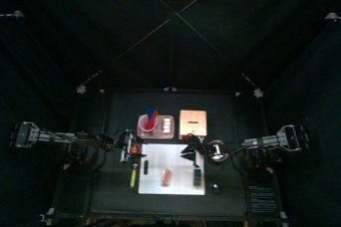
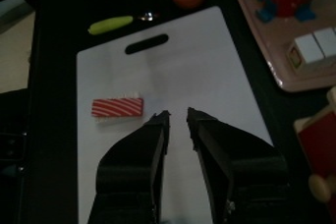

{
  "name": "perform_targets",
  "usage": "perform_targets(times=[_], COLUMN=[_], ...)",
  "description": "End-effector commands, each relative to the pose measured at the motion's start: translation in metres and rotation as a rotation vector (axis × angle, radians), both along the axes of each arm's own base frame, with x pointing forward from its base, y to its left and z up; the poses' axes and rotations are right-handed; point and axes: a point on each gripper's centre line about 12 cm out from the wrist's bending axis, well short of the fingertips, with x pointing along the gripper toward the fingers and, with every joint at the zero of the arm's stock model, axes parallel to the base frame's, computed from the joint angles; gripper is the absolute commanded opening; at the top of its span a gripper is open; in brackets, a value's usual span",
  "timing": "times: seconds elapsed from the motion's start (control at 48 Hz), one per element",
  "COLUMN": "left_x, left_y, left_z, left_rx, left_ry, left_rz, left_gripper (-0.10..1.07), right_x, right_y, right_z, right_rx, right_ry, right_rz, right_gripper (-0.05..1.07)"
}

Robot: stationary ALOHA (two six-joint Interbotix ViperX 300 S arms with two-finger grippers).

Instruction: Put salmon sushi to top of cutting board

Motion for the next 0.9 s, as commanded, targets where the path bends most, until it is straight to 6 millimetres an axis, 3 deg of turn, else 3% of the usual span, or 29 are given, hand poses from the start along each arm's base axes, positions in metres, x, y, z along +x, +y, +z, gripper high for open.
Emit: perform_targets(times=[0.0, 0.271, 0.375, 0.521, 0.875], left_x=[0.003, 0.003, 0.003, 0.003, 0.002], left_y=[0.0, 0.002, 0.002, 0.003, 0.014], left_z=[0.011, 0.01, 0.009, 0.01, 0.006], left_rx=[-0.002, -0.001, -0.001, -0.001, 0.0], left_ry=[-0.033, -0.028, -0.027, -0.028, 0.028], left_rz=[-0.001, 0.005, 0.007, 0.012, 0.098], left_gripper=[0.94, 0.94, 0.94, 0.94, 0.94], right_x=[-0.005, -0.027, -0.028, -0.017, 0.016], right_y=[0.007, 0.024, 0.029, 0.029, 0.04], right_z=[0.014, -0.003, -0.006, 0.0, -0.003], right_rx=[0.08, 0.343, 0.379, 0.441, 0.771], right_ry=[0.042, 0.297, 0.309, 0.267, 0.344], right_rz=[-0.053, -0.186, -0.193, -0.222, -0.478], right_gripper=[0.65, 0.65, 0.65, 0.65, 0.66])
